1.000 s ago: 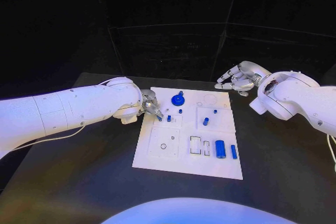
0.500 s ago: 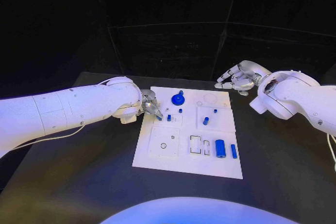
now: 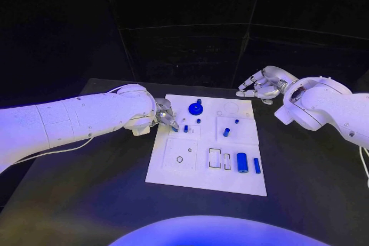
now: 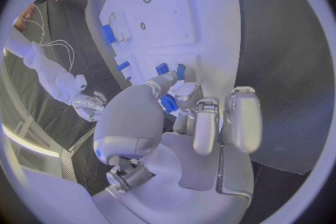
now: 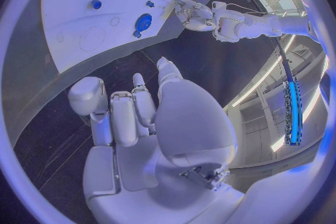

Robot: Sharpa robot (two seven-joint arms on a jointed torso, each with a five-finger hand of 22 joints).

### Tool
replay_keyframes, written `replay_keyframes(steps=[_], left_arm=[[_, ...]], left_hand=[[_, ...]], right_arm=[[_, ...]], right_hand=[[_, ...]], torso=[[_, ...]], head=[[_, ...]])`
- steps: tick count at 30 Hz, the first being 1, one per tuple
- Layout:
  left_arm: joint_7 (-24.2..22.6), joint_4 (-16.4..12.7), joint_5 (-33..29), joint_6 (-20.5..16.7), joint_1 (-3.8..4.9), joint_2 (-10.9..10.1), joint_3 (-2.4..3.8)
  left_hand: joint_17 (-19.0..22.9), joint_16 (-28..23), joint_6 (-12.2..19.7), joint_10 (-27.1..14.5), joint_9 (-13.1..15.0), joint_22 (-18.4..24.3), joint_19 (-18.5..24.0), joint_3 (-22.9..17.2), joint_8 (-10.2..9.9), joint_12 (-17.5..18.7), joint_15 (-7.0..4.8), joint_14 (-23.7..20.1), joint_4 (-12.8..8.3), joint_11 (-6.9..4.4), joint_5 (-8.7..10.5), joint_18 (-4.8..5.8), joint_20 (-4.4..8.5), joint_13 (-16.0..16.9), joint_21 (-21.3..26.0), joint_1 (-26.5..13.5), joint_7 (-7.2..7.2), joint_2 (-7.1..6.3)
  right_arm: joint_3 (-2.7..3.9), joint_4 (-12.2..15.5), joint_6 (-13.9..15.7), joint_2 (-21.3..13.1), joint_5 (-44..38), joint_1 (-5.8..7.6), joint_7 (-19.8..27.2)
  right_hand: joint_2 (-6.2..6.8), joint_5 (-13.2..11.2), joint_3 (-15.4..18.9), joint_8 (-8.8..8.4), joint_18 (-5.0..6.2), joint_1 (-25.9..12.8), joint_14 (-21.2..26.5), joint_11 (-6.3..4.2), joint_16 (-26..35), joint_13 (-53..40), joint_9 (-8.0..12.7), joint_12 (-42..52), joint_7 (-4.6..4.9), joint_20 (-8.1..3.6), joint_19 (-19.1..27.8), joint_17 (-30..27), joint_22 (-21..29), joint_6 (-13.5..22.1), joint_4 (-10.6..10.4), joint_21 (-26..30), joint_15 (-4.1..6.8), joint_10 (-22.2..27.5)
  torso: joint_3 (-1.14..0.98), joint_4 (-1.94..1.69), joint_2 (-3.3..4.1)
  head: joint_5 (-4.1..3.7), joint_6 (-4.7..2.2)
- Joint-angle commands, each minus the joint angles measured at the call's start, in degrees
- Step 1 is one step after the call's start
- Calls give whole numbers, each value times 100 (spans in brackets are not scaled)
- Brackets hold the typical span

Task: Assemble the parts on the task board

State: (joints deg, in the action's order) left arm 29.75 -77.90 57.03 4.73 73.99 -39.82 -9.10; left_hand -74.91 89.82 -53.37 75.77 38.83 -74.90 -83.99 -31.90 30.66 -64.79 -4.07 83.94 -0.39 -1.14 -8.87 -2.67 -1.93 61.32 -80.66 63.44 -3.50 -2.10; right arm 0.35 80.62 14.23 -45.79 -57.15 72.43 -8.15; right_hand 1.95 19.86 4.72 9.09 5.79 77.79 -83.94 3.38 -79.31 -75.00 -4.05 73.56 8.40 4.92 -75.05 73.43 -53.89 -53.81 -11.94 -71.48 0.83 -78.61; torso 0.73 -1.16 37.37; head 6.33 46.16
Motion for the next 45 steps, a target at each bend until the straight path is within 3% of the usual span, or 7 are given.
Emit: replay_keyframes(steps=[1,6,16,32,41,45], left_arm=[[58,16,32,113,-16,20,-14],[185,84,15,361,-14,76,-14],[293,219,-65,438,-10,191,-13],[290,385,-72,319,0,325,-11],[330,418,-73,329,1,340,-11],[352,420,-73,312,1,332,-11]], left_hand=[[-1509,18,12,67,9,-441,-214,-762,47,-34,-48,606,-724,-9,-50,4,25,18,-22,-28,41,-22],[-1509,18,2,64,18,-441,-213,-767,70,-13,-46,606,-673,-11,-61,4,24,-8,-20,-110,51,-39],[-1509,18,-157,122,-10,-506,-233,-464,127,-63,-91,606,-300,-72,-29,17,55,33,-64,-594,141,-62],[-1509,18,-227,167,-30,-565,-256,-340,143,-121,-111,606,-228,-96,-28,31,74,92,-111,-692,172,-75],[-1509,18,-313,208,-66,-616,-276,-31,152,-165,-133,606,-106,-119,-16,43,97,139,-150,-864,199,-156],[-1509,18,-389,237,-90,-645,-285,443,168,-206,-138,606,71,-127,14,50,100,183,-169,-1056,205,-233]], right_arm=[[4,2,-33,8,-15,11,34],[4,1,-34,10,-15,11,33],[4,4,-36,22,-15,11,30],[4,10,-55,39,-15,11,30],[4,0,-55,47,-15,11,36],[4,-3,-56,45,-15,11,38]], right_hand=[[-49,35,35,25,87,-4,-249,3,25,-47,9,-32,-2,12,43,-6,7,55,-12,37,25,48],[-49,35,35,25,87,-4,-249,3,25,-47,9,-32,-2,12,43,-6,7,55,-12,37,25,48],[-49,35,35,25,87,-4,-249,3,25,-47,9,-32,-2,12,43,-6,7,55,-12,37,25,48],[-49,35,35,25,87,-4,-249,3,25,-47,9,-32,-2,12,43,-6,7,55,-12,37,25,48],[-56,51,56,34,89,2,-248,3,34,-40,7,-40,-2,13,45,-14,22,55,-26,49,24,55],[-60,59,68,38,90,5,-248,3,39,-36,6,-44,-2,14,46,-18,30,56,-33,56,24,59]], torso=[[-3,2,3],[-5,9,1],[-4,12,3],[-2,3,2],[-2,4,1],[-1,4,0]], head=[[-2,6],[1,13],[-19,20],[-39,35],[-40,40],[-44,48]])
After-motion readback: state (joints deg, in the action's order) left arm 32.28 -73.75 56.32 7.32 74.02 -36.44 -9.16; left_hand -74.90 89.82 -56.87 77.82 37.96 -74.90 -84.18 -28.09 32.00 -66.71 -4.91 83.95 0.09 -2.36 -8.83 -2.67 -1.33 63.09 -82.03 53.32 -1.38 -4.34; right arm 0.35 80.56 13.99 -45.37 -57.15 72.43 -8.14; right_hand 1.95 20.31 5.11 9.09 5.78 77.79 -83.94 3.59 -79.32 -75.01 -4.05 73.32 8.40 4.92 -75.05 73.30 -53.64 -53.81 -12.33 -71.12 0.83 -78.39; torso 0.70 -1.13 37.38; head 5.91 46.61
